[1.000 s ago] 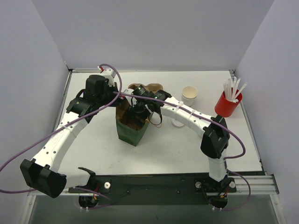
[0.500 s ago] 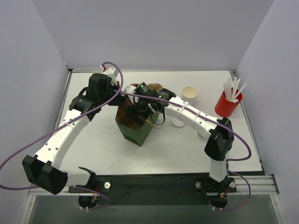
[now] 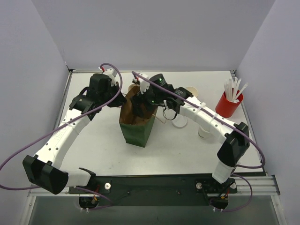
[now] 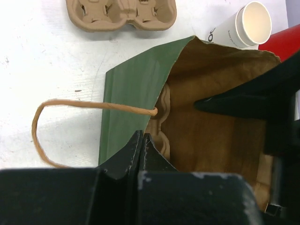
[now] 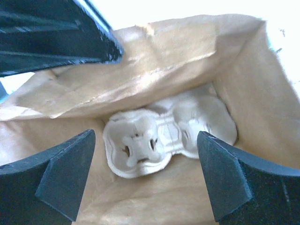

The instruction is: Pack the takeout coffee

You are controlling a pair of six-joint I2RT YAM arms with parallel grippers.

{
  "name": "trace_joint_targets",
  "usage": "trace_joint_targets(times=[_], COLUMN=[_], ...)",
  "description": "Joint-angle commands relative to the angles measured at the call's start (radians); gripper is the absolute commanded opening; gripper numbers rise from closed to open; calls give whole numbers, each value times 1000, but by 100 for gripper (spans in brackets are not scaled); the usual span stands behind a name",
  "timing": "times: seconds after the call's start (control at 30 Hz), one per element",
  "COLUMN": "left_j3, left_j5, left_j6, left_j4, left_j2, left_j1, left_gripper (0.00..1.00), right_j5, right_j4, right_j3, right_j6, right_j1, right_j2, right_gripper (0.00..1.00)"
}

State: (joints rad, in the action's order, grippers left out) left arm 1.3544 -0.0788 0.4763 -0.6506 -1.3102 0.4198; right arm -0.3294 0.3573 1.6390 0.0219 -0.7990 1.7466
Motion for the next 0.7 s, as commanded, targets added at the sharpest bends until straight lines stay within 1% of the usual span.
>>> trace_joint_targets(times=[0.0, 0.07, 0.13, 0.27, 0.3, 0.37, 0.4, 0.43, 0.5, 0.53, 0.63, 0.67], left_j3=[5, -4, -17, -24, -29, -34, -37, -46, -58, -69, -84, -93], left_j5=[14, 7, -4, 4, 4, 14, 19, 19, 27, 28, 71, 71], left_j6=[44, 62, 77, 110, 128, 151, 168, 176, 218, 231, 280, 277], left_j4=[-7, 5, 17, 28, 38, 42, 52, 60, 86, 95, 117, 135], left_j2=[15, 22, 25, 25, 29, 29, 37, 40, 61, 68, 98, 104], left_j1=[5, 5, 5, 7, 8, 10, 14, 16, 20, 20, 20, 22], left_gripper=[0, 0, 0, 0, 0, 0, 0, 0, 0, 0, 0, 0], right_j5=[-172, -184, -198, -143, -94, 2, 110, 166, 284, 315, 435, 447], right_j4=[-237, -261, -265, -235, -221, -118, -71, 22, 104, 185, 319, 339], right_j3=[-51, -35, 17, 108, 132, 169, 188, 214, 219, 235, 252, 251], right_j6=[-112, -145, -174, -314, -339, -378, -422, -442, -496, -507, -517, -516], right_j1=[49, 52, 52, 46, 44, 37, 35, 32, 26, 29, 26, 26], right_j2=[-107, -113, -111, -108, -110, -114, -119, -130, -143, -148, -156, -159], right_gripper=[84, 84, 84, 84, 84, 83, 82, 82, 81, 81, 80, 80])
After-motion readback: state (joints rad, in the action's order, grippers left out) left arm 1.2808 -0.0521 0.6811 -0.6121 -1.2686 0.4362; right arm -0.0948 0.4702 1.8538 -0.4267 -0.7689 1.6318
